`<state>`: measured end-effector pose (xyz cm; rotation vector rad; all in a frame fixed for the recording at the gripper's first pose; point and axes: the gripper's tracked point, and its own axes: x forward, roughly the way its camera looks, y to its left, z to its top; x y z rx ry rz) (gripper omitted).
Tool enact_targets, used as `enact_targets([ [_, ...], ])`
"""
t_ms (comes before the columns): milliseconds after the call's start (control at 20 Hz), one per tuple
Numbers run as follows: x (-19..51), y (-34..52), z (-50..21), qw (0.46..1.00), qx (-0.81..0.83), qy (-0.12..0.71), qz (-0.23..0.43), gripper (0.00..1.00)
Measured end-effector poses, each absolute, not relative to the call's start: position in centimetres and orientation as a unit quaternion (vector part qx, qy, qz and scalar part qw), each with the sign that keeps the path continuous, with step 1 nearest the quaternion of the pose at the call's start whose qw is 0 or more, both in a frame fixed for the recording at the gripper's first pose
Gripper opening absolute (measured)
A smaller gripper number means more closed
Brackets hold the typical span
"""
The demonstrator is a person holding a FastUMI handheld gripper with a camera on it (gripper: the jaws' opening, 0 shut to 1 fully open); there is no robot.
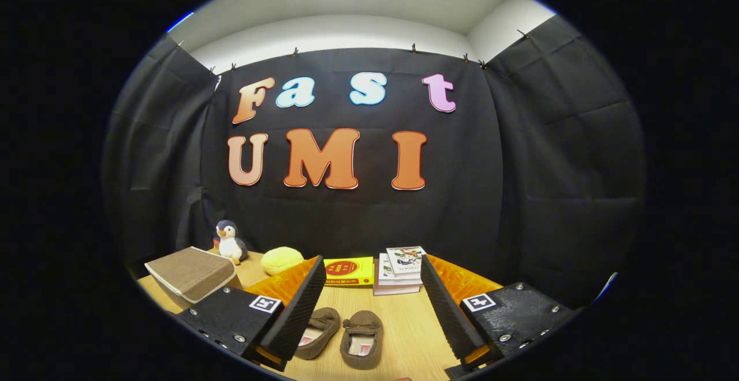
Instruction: Open the storage box then place both shoes into the box .Put the left shoe in first, then the right shoe, with the right side of both shoes facing outward in a uniform manner.
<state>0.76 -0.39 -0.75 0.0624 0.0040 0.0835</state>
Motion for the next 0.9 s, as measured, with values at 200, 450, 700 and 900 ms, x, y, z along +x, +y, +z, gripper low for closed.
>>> enact_targets([
  [200,1.1,0.6,-0.5,0.999,0.025,-0.004,0.044,0.98],
  [450,1.7,3.3,-1.3,0.997,0.034,0.008,0.073,0.98],
  [700,2.8,8.5,-3.8,0.985,0.095,0.046,0.137,0.98],
  [900,3.7,13.6,-5.3,0.965,0.147,0.072,0.203,0.98],
])
